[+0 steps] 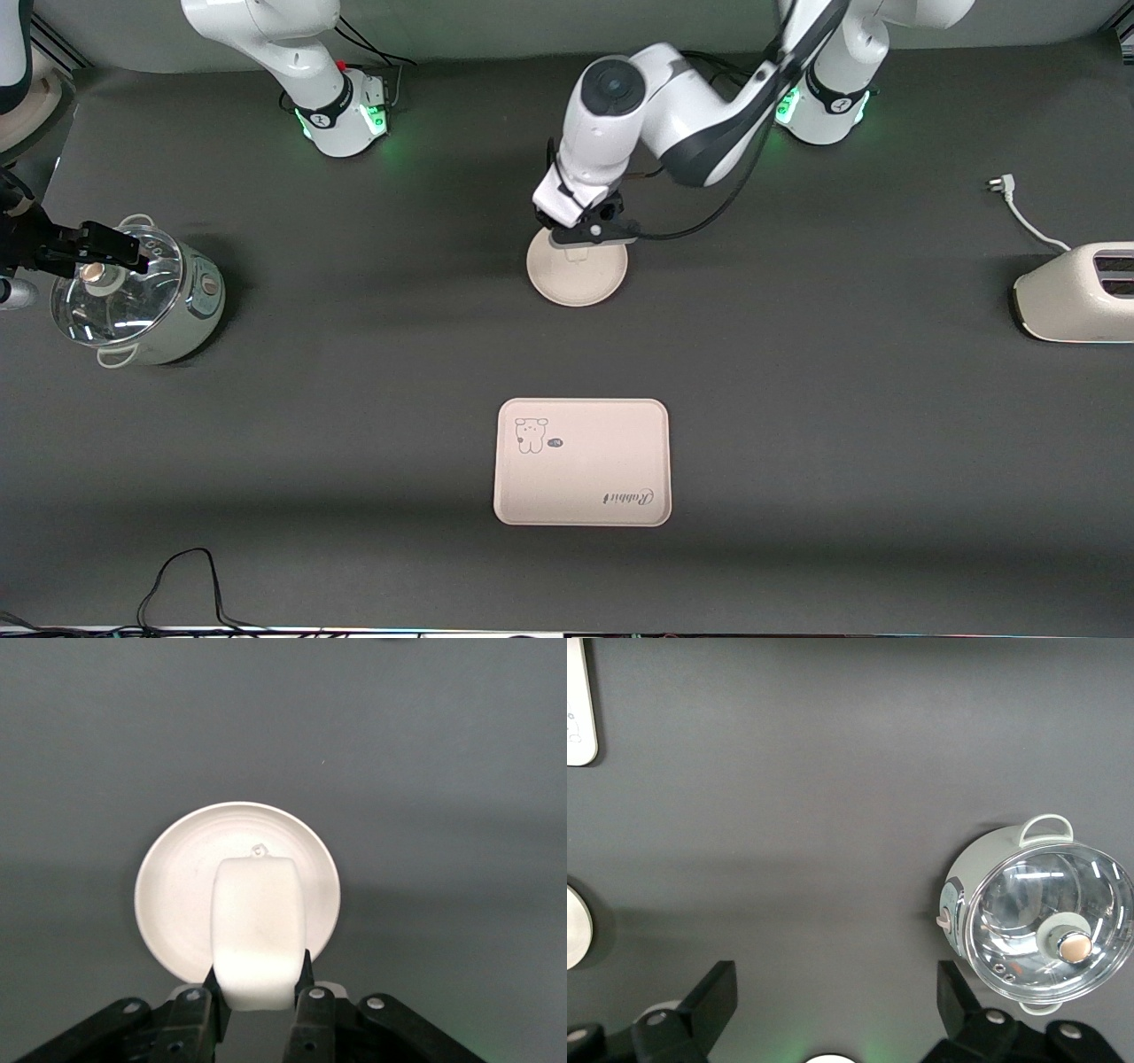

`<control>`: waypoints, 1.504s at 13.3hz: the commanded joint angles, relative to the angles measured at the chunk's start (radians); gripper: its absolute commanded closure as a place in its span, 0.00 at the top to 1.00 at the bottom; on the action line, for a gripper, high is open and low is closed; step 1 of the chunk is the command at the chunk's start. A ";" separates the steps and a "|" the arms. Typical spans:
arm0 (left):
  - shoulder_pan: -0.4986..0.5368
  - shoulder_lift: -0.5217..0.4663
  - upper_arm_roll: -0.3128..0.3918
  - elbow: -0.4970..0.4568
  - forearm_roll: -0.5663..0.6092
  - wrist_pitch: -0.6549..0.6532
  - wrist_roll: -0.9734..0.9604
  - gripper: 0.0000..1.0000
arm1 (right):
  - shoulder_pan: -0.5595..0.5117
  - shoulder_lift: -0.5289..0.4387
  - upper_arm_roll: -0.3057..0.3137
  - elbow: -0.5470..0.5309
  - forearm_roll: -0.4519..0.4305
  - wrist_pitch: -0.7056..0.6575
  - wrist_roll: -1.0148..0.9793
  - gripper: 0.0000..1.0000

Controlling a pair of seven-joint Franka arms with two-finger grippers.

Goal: Place bun in plate and plate on tray
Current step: 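Carry the bun with the left gripper onto the white plate, then open the left gripper and withdraw it toward its rest pose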

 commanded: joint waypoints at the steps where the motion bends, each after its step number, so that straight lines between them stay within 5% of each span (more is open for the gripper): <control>1: -0.034 0.097 0.010 0.007 0.093 0.028 -0.061 0.32 | 0.012 -0.011 -0.009 -0.008 -0.005 0.008 0.008 1.00; 10: -0.077 0.280 0.019 -0.010 0.291 0.153 -0.189 0.42 | 0.010 -0.010 -0.009 -0.008 -0.004 0.010 0.007 1.00; 11: -0.077 0.280 0.019 -0.010 0.291 0.153 -0.187 0.55 | 0.010 -0.010 -0.009 -0.008 -0.004 0.011 0.007 1.00; 13: -0.086 0.282 0.019 -0.010 0.300 0.151 -0.189 1.00 | 0.010 -0.010 -0.009 -0.008 -0.004 0.012 0.007 1.00; 20: -0.083 0.271 0.022 -0.006 0.317 0.139 -0.196 1.00 | 0.010 -0.008 -0.009 -0.008 -0.004 0.013 0.007 1.00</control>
